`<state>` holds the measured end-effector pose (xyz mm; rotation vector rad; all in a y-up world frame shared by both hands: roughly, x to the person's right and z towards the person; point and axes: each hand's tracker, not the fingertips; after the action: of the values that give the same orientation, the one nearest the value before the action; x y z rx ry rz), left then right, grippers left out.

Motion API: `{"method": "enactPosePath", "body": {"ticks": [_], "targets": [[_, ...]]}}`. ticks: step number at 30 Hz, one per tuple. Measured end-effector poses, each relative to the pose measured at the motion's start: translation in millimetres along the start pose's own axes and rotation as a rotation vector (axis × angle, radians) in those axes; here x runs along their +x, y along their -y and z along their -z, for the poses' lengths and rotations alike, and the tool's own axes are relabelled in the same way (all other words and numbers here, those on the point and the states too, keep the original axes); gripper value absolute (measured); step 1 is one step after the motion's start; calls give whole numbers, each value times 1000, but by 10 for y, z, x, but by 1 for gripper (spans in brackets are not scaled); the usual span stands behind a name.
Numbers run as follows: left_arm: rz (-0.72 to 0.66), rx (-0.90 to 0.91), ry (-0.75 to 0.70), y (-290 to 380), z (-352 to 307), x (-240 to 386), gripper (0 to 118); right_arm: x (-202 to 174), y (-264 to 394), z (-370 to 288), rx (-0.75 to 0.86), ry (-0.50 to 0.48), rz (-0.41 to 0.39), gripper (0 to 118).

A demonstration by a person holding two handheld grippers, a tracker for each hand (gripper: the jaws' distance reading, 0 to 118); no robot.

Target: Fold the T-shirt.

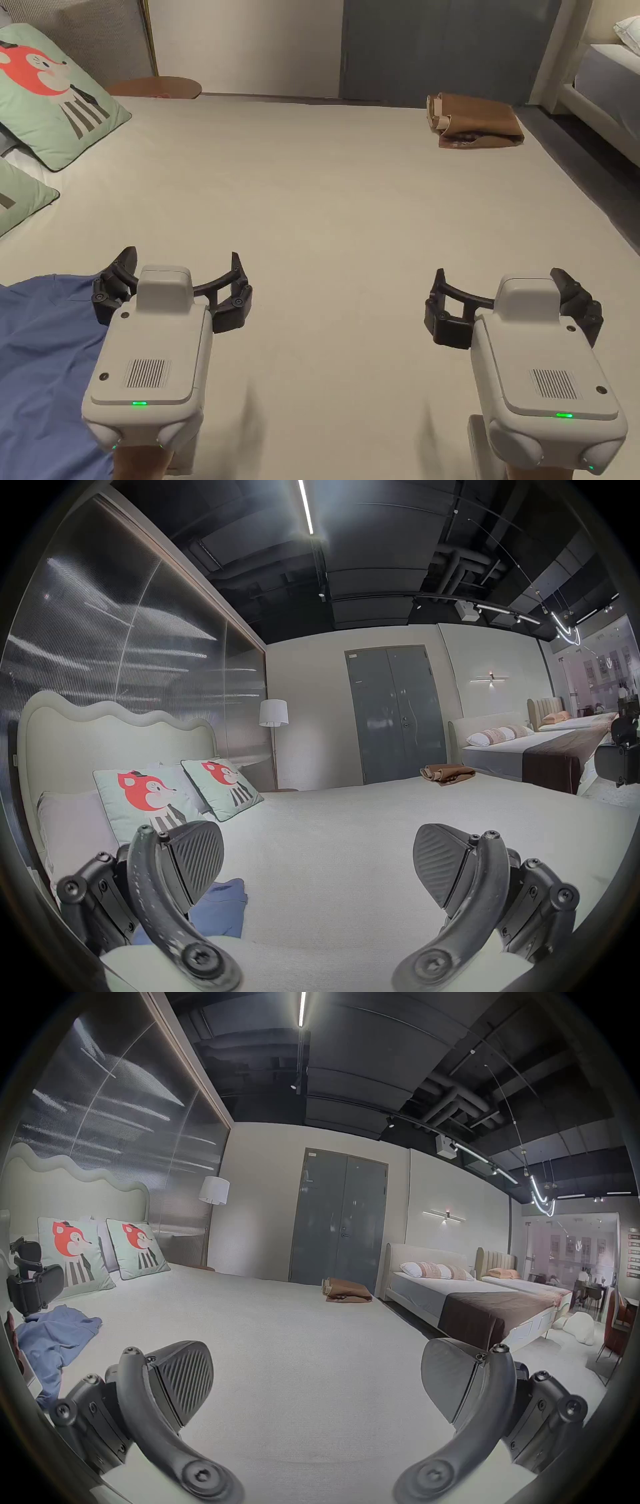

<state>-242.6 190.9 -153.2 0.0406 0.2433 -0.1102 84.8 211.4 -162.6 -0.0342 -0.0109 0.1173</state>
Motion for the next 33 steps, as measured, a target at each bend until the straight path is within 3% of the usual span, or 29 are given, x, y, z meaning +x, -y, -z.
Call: {"method": "enactPosePath", "body": {"ticks": [33], "targets": [[3, 16, -2, -42, 5, -44, 109, 3, -47, -25, 13, -2, -8, 118]]}}
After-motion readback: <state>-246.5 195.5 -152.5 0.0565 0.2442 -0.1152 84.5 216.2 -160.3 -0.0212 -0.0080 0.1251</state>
